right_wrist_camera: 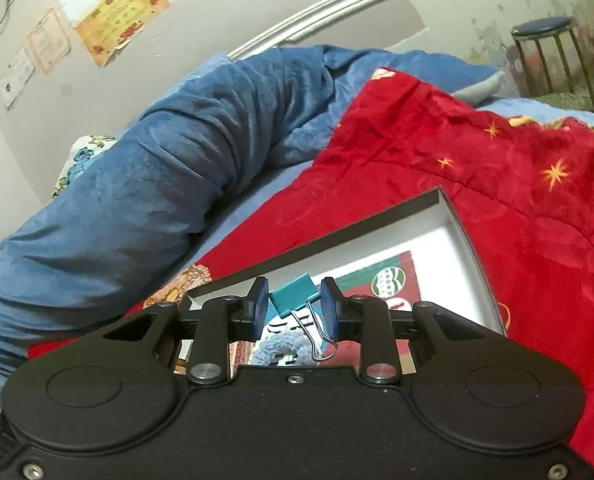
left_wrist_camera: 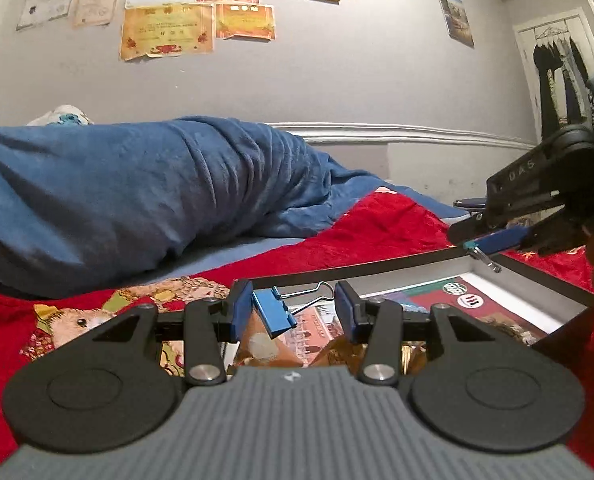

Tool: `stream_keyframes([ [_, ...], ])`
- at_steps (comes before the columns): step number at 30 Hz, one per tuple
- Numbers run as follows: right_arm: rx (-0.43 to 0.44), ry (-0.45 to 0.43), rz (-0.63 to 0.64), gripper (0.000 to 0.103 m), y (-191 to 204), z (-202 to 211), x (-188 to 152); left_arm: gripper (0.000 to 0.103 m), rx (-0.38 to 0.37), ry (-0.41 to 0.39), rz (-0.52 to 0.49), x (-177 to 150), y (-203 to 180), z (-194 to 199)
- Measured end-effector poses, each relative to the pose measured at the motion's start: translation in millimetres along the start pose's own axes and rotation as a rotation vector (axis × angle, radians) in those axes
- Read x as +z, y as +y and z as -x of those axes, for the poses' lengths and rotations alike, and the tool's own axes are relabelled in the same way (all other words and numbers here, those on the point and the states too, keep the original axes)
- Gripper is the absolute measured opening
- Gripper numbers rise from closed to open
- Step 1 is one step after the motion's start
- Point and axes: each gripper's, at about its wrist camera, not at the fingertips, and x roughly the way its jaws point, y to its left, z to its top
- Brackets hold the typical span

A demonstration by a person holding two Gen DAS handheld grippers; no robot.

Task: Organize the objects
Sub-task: 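Carry both binder clips over the black box with both grippers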

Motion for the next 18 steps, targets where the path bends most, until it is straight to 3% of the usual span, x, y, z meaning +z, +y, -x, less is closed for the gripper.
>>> stream_keyframes([
  [5, -0.007, 0.006, -0.006, 0.028, -1.5, 8.0, -6.4, 0.049, -0.01, 0.051, 0.014, -0.2, 1.9, -8.6],
  [10, -0.033, 0.022, -0.006, 0.028, -0.7, 8.0, -12.8, 0.049, -0.015, 0.05, -0.021, -5.2, -5.5, -8.0],
  [18, -0.161, 0.001, 0.056, 0.028, 7.9, 2.3, -22.7, 0.049, 0.001, 0.112, -0.051, -6.9, -8.6, -17.2],
])
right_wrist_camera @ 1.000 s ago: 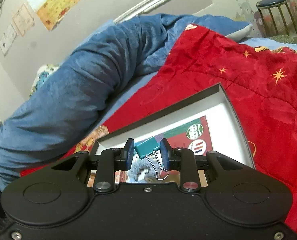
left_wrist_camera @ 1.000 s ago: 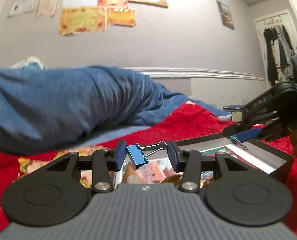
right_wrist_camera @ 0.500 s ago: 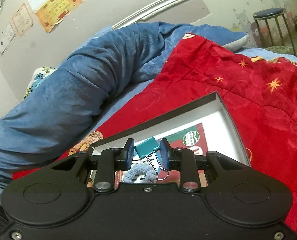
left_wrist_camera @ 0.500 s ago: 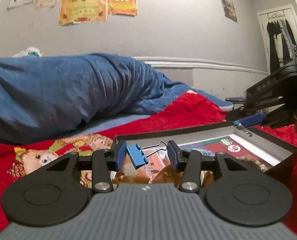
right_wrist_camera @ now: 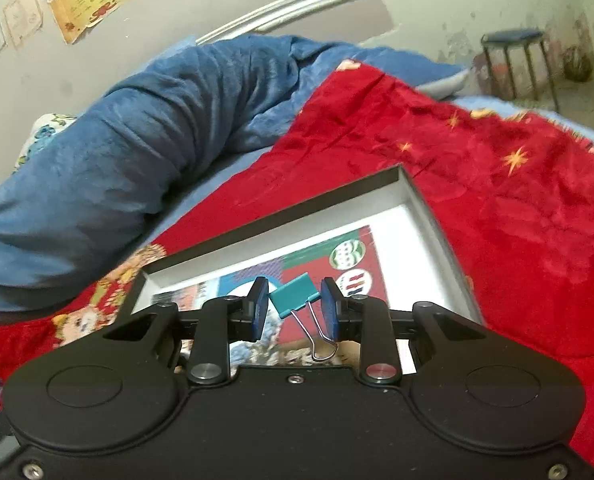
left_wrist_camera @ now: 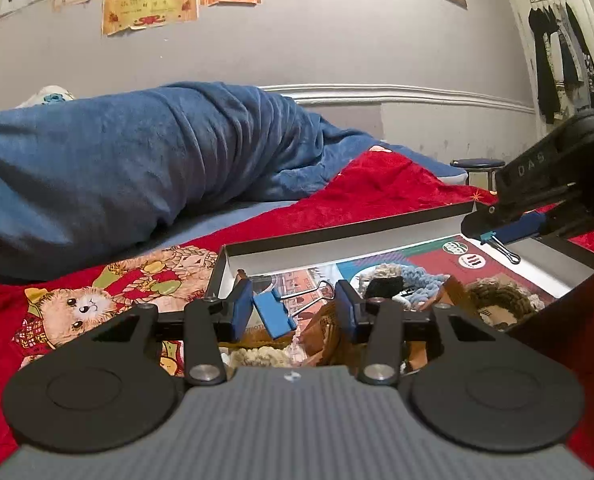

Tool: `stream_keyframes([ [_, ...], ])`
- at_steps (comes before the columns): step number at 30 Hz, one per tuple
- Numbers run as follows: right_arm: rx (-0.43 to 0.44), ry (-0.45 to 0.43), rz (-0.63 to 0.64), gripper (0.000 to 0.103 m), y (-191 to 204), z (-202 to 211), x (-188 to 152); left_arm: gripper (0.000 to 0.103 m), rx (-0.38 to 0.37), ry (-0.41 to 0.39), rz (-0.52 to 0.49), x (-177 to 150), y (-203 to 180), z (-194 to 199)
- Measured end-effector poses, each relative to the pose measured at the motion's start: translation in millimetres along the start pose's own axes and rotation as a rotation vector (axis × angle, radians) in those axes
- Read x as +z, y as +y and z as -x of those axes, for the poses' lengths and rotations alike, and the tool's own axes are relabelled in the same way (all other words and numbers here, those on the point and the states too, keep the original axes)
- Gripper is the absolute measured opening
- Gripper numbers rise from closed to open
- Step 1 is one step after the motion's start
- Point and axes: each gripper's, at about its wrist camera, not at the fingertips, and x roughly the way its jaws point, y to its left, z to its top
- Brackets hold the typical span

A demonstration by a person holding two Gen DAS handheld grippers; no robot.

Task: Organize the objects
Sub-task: 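Carry both binder clips over the black box with both grippers, then open both grippers to drop the binder clips into the box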

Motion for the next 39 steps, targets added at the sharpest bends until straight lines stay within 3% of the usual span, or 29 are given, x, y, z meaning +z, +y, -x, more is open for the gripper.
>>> stream_keyframes([
  [15, -0.036, 0.006, 0.009, 0.028, -5.6, -6.4, -9.6, 0.049, -0.042, 0.025, 0.051, 1.6, 6.0, 0.4],
  [24, 0.0, 0.019, 0.068, 0.028, 0.6, -5.4, -10.2, 0.05, -0.04, 0.069, 0.104, 3.4, 7.5, 3.7],
  [30, 0.012, 0.047, 0.034, 0.028, -5.8, -11.9, -11.0, 0.051, -0.057, 0.089, 0.125, 4.4, 11.0, 2.7],
  [33, 0.039, 0.074, -0.005, 0.028, -11.7, -16.0, -13.6, 0.053, -0.052, 0.089, 0.128, 4.3, 10.9, 2.9],
  [37, 0.045, 0.087, -0.004, 0.028, -11.9, -18.3, -19.8, 0.066, -0.045, 0.094, 0.142, 4.4, 13.1, 2.6],
  [39, 0.044, 0.088, 0.0, 0.028, -10.1, -18.8, -20.7, 0.067, -0.046, 0.094, 0.146, 4.5, 13.5, 2.5],
])
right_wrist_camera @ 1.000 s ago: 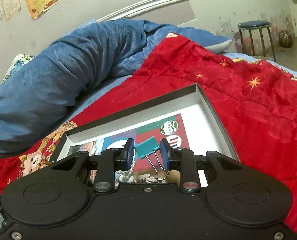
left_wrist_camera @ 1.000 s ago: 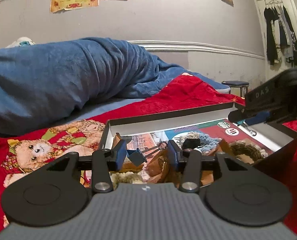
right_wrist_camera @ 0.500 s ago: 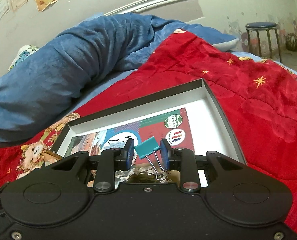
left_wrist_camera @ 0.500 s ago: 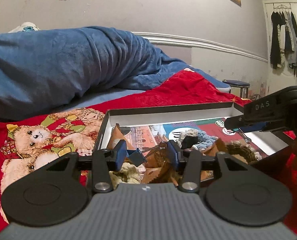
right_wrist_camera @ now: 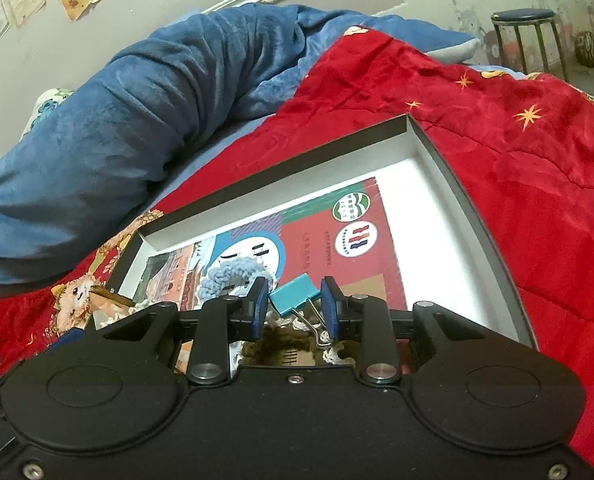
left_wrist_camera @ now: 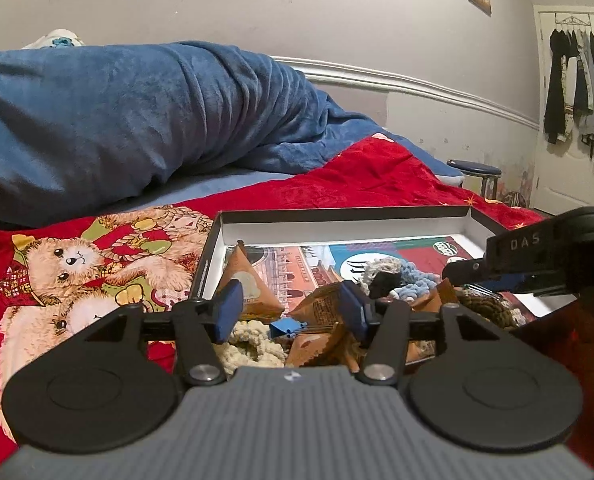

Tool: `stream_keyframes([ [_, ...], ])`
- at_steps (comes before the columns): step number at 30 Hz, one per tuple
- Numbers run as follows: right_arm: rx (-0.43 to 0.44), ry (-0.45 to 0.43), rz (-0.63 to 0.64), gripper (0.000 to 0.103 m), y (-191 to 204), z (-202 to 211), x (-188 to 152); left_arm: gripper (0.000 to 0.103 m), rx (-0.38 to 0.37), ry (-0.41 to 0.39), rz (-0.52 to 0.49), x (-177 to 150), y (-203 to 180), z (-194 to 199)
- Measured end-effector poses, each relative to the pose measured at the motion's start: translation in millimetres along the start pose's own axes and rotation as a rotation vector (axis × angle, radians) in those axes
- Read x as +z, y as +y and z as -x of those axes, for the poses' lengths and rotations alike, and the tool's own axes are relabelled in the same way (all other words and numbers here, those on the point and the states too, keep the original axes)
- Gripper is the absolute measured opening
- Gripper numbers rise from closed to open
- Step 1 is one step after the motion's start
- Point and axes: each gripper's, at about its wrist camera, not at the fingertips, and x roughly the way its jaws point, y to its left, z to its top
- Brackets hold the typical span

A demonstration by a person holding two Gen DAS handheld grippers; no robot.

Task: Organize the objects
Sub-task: 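Open both grippers to drop the binder clips into the box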

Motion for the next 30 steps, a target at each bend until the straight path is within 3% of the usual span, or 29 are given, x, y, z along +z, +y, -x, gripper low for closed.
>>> stream_keyframes([
  [1, 0.005, 0.001, -0.007, 0.028, -0.1, -0.5, 0.0, 0.071, 0.002, -0.001, 0.001, -0.3, 0.0, 0.0],
  [5, 0.014, -0.01, -0.045, 0.028, -3.1, -3.6, -0.1, 0.071, -0.01, 0.057, 0.013, -0.5, 3.0, -8.6],
  [12, 0.004, -0.018, -0.043, 0.029, -1.3, -4.9, -0.7, 0.073, -0.021, 0.081, 0.048, 0.1, 9.2, -12.0],
  [18, 0.018, -0.023, -0.079, 0.046, -1.5, -4.2, 0.2, 0.075, -0.024, 0.088, 0.063, 1.0, 11.6, -12.9],
  [20, 0.038, -0.019, -0.089, 0.059, -1.0, -3.3, 1.5, 0.082, -0.023, 0.096, 0.068, 1.7, 12.8, -14.1],
  [22, 0.057, -0.015, -0.091, 0.086, 1.0, -1.2, 3.5, 0.085, -0.028, 0.104, 0.074, 2.1, 13.6, -14.9],
  [30, 0.069, -0.086, -0.136, 0.091, -0.7, 23.6, 15.9, 0.088, -0.018, 0.076, 0.101, 4.3, 17.9, -10.3],
])
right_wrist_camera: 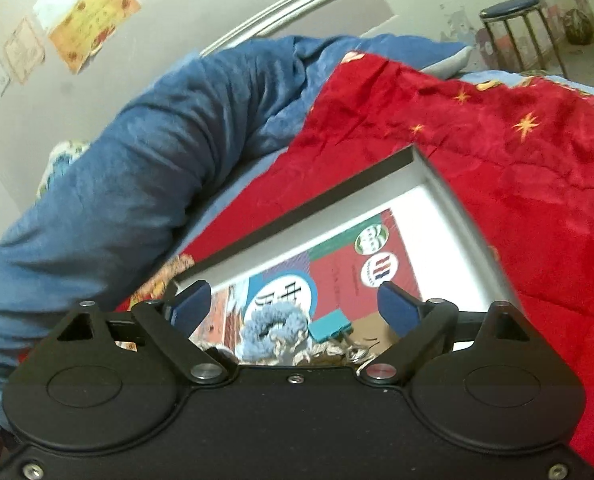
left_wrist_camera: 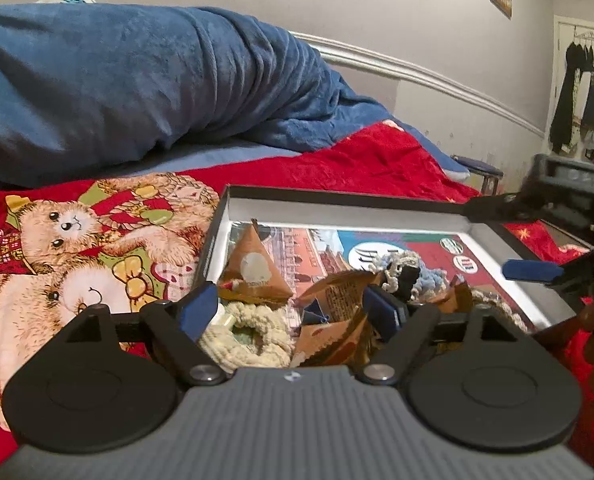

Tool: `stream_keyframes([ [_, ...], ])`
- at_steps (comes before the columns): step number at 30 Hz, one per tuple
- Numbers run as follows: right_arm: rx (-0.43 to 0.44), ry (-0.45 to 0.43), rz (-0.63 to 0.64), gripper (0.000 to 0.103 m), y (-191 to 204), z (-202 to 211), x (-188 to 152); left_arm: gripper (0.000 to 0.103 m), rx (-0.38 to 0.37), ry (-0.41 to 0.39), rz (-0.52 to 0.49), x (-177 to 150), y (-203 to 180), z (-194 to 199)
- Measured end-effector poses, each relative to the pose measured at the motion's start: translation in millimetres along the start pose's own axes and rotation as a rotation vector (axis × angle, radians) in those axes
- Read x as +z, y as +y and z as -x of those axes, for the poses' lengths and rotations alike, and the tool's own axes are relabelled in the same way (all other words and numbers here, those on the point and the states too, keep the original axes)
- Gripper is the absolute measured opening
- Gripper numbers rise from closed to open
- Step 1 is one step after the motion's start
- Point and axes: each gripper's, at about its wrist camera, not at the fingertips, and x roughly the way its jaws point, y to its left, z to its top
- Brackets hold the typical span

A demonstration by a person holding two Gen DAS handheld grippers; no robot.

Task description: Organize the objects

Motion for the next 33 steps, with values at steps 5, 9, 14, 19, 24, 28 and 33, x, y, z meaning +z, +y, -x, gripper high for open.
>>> stream_keyframes([
  [5, -0.008, -0.022, -0.028, 0.091, -3.6, 18.4, 5.8, 0.088, 0.028, -0.045, 0.003, 2.6, 1.2, 6.9],
  [9, -0.004, -0.034, -0.018, 0.091, 0.5, 32.7, 5.7, 0.089, 0.064, -0.133, -0.027, 3.2, -5.0, 21.3],
  [14, -0.007, -0.035, 0.054, 0.091, 13.7, 47.3, -0.5, 0.091, 0.012, -0.16, -0.028, 8.1, -11.4, 39.1],
  [19, -0.005, -0.03, 0.095, 0.091, 26.1, 61.4, -7.7, 0.092, 0.003, -0.151, -0.031, 10.0, -19.7, 49.0],
  [24, -0.025, -0.057, 0.142, 0.093, 35.7, 85.8, -17.9, 0.093, -0.024, -0.066, -0.058, 6.1, -34.3, 53.5],
  [28, -0.065, -0.075, 0.106, 0.094, 31.4, 108.2, -27.1, 0.098, -0.037, 0.008, -0.095, -2.9, -49.0, 58.0],
  [33, -0.159, -0.142, 0.164, 0.098, 32.1, 139.8, -39.4, 0.103, -0.099, 0.051, -0.076, -16.3, -56.7, 67.9],
])
